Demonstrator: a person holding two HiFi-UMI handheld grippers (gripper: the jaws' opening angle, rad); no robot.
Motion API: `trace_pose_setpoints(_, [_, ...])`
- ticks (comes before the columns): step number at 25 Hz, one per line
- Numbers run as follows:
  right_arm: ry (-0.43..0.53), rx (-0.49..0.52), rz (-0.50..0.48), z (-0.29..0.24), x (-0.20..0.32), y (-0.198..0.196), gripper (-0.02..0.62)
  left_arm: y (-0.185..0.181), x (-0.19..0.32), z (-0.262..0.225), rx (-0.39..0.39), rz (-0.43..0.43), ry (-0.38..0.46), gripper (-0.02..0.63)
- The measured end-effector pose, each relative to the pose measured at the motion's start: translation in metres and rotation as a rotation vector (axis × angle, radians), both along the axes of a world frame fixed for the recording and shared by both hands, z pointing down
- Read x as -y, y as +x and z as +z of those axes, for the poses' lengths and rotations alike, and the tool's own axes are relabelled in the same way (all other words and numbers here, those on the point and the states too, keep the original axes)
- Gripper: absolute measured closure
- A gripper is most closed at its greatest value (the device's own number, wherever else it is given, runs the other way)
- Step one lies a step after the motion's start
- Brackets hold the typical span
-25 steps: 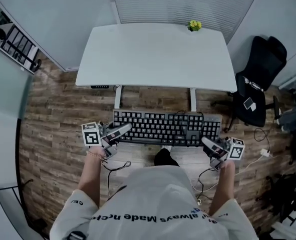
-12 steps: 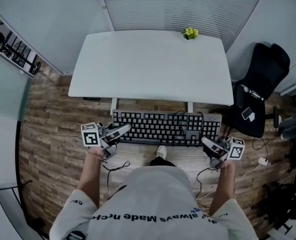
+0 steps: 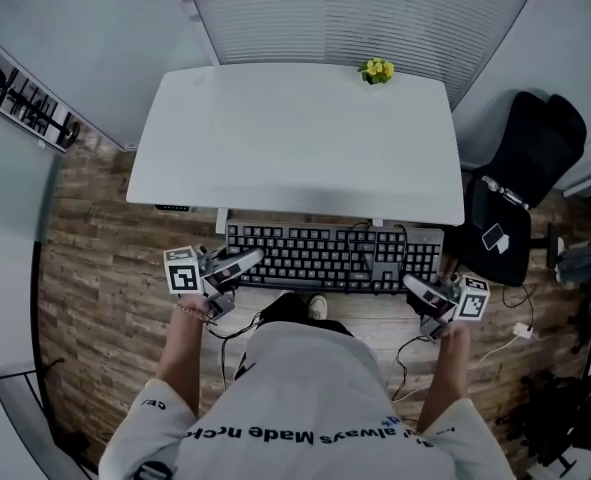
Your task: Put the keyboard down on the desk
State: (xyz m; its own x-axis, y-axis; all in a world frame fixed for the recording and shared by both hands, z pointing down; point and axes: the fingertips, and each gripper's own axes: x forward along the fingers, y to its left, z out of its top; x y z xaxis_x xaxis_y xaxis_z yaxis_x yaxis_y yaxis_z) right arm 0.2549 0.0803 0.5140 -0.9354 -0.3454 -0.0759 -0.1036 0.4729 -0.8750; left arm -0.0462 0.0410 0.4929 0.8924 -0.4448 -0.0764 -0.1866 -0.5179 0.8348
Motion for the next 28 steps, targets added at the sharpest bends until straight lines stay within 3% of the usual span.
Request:
trace_pose_setpoints(15, [0.03,-0.002,0.01,-0.001,0.009,-0.004,0.486,-0.002,0.011,0.0,0.004,0.008,0.045,0.471])
trace_pose_setpoints(20, [-0.003,-0.008,0.017,0.003,0.078,-0.018,0.486,-0.016,0.082,0.008,-0.001,0.011,0.013,0.471])
trace_pose_setpoints(28, [-0.017,-0.022,0.024,0.001,0.13,-0.032,0.485,-0.03,0.135,0.01,-0.01,0.015,-0.007,0.471])
